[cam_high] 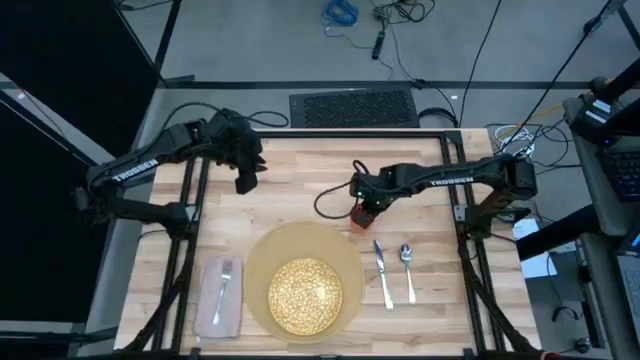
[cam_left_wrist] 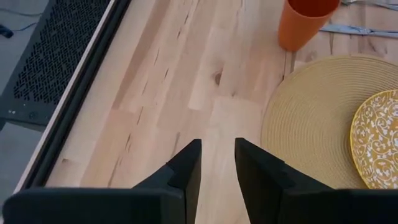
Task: Set table place
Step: Put the orange cup to the top right of the light brown mat, then return to Home Position
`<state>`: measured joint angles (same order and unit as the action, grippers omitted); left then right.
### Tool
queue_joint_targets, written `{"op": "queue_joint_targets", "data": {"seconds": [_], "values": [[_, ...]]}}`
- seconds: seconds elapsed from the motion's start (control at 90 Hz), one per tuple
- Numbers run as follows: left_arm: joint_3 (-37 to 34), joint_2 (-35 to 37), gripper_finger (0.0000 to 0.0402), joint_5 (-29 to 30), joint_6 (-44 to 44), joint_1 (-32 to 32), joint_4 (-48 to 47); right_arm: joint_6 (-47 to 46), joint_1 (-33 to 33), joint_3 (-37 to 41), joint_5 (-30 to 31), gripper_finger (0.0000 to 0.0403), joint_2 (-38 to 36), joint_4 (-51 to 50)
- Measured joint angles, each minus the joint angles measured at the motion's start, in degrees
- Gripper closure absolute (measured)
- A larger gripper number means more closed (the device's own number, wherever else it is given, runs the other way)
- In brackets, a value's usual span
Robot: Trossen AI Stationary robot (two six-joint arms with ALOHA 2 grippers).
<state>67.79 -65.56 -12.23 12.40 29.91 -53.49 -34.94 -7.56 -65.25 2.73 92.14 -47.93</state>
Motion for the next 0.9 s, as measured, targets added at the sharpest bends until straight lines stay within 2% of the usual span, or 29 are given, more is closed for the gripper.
{"op": "queue_joint_targets", "data": {"seconds": [0.178,0.411,0.567,0.722,0.9], "values": [[0.0,0.0,0.0319,-0.18,-0.06,0.0,0.0,-0.6,-0.05,0.0,0.05,0.0386,0.04,0.22],[0.0,0.0,0.0319,-1.25,-0.04,-0.02,0.07,-0.95,-0.05,-0.08,-0.12,0.0315,0.02,-0.03],[0.0,0.0,0.0319,-1.25,-0.02,-0.02,0.07,-0.87,-0.1,-2.78,-2.91,0.0275,0.0,-1.54],[0.0,0.0,0.0319,-1.25,-0.01,-0.02,0.09,0.64,-0.09,-8.51,-3.06,0.0253,-0.02,-8.21],[-0.02,0.01,0.0319,-1.25,0.0,-0.04,1.48,4.12,-0.1,-16.56,-2.82,0.0248,-0.09,-20.53]]}}
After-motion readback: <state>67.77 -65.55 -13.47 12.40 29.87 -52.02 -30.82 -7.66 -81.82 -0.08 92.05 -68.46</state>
